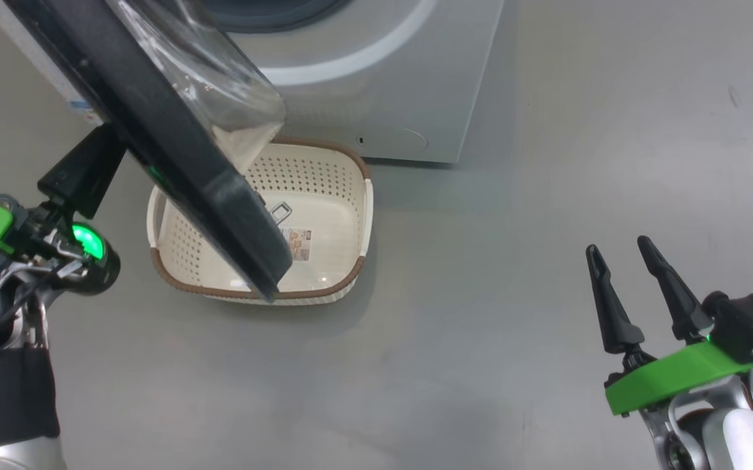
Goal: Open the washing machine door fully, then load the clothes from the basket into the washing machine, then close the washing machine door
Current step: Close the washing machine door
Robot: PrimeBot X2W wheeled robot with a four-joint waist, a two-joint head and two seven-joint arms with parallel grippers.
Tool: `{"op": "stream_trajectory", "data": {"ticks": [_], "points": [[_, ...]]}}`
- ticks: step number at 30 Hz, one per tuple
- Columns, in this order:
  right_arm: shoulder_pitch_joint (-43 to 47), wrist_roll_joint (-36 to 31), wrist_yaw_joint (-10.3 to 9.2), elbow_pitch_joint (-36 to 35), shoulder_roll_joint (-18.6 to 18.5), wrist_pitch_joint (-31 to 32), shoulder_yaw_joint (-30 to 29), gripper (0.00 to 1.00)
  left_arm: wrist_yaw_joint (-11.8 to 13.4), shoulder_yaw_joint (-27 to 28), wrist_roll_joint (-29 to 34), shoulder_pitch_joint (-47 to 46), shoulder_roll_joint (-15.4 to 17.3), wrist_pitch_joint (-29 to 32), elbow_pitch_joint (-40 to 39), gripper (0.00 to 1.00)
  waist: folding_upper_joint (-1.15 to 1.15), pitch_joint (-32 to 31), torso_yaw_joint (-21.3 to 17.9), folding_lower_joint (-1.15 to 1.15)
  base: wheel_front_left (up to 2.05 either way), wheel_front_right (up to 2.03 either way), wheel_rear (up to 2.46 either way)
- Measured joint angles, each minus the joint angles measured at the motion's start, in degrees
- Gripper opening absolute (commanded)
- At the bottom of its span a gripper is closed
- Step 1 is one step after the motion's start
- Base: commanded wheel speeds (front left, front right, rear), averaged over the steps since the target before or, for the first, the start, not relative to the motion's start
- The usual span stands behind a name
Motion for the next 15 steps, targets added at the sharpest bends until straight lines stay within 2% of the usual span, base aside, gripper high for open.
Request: {"op": "stream_trajectory", "data": {"ticks": [15], "points": [[-0.92,2.21,0.0,3.38,0.03,-2.71,0.83,1.0,0.0,0.13,2.54,-4.26,-1.13,-0.91,4.69,0.0,0.0,0.29,-8.62,-0.01,0.0,0.0,0.0]]}}
